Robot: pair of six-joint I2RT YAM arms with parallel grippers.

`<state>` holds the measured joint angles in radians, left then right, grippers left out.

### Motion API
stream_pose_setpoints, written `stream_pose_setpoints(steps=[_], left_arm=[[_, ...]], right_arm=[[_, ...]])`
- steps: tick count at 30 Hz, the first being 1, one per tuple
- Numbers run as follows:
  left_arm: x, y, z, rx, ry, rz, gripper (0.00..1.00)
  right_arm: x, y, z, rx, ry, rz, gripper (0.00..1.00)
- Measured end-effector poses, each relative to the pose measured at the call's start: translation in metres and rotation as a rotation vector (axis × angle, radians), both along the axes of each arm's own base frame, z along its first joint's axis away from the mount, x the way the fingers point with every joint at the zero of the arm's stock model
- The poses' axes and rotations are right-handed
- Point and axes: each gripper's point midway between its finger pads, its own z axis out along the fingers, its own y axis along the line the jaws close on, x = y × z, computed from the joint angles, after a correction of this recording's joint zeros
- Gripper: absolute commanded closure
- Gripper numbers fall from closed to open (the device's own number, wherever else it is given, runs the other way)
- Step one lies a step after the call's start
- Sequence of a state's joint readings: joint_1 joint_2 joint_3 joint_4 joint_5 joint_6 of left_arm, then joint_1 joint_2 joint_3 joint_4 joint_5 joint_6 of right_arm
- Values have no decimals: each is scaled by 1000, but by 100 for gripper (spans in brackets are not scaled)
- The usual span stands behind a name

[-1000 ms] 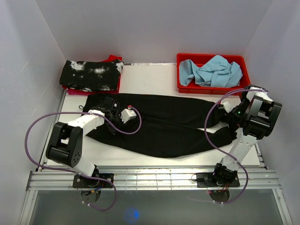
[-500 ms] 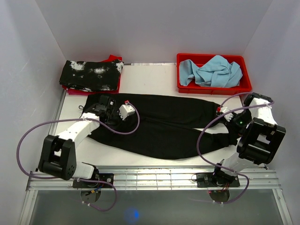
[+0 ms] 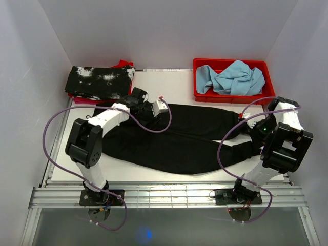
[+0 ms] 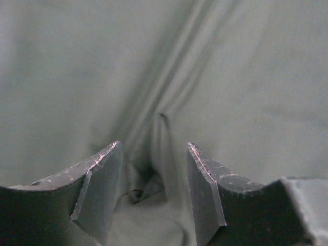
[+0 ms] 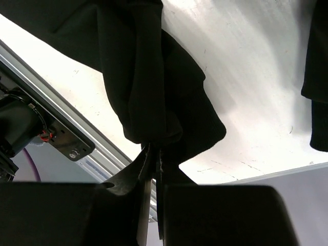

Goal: Fold and stack the trousers
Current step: Flatten the trousers out

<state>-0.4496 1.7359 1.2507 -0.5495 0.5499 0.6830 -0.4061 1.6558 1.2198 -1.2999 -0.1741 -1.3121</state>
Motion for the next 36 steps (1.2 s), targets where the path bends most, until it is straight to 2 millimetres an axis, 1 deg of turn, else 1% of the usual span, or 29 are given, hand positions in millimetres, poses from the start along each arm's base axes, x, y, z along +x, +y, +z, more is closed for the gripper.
stream_pose_setpoints(steps=[3, 5, 6, 7, 8, 10, 11, 13, 14, 16, 19, 22, 24, 26, 27, 29, 30, 31, 33, 36], left_arm=[[-11, 4, -31, 62, 75, -35, 37], [-17, 8, -41, 94, 101, -51, 39], [-18, 10, -43, 105, 106, -56, 53], [-20, 12, -45, 117, 108, -65, 53], [-20, 12, -44, 123, 103, -67, 64], [-19, 16, -46, 143, 93, -71, 73], [-18, 17, -46, 151, 87, -75, 84], [-17, 19, -47, 162, 78, -78, 98], [-17, 20, -47, 163, 78, -74, 100], [-17, 24, -43, 159, 71, -65, 100], [-17, 36, -30, 135, 58, -18, 100], [-10, 60, -3, 88, 18, 75, 100], [-6, 75, 16, 50, -20, 137, 100], [-6, 86, 31, 19, -59, 188, 100], [-8, 89, 34, 9, -68, 203, 100], [-10, 89, 35, -2, -67, 221, 100], [-8, 89, 31, -3, -56, 234, 100], [-6, 87, 26, -4, -39, 247, 100], [0, 87, 12, 3, -3, 278, 100], [9, 87, -12, 27, 65, 324, 100]], right_arm=[[1, -1, 1, -2, -2, -4, 92], [1, -1, 1, -3, -3, -5, 92], [1, -1, 1, -3, -2, -7, 92], [1, -1, 1, -4, -1, -10, 92], [0, -1, 1, -4, -1, -15, 92], [0, -2, 2, -9, -3, -20, 92], [0, -2, 3, -13, -3, -23, 92], [-1, -3, 4, -20, -4, -26, 92], [-1, -4, 4, -23, -5, -27, 92], [-3, -6, 4, -30, -4, -31, 92], [-9, -12, 4, -47, 4, -43, 92], [-19, -18, 3, -73, 9, -55, 92], [-26, -19, 3, -79, 12, -51, 92], [-29, -17, 4, -73, 11, -41, 92], [-30, -16, 5, -68, 11, -38, 92], [-28, -12, 3, -52, 31, -34, 92], [-25, -11, 2, -41, 52, -36, 92], [-17, -11, -1, -27, 72, -45, 92], [5, -13, -11, -1, 103, -75, 92], [43, -19, -32, 23, 128, -132, 92]])
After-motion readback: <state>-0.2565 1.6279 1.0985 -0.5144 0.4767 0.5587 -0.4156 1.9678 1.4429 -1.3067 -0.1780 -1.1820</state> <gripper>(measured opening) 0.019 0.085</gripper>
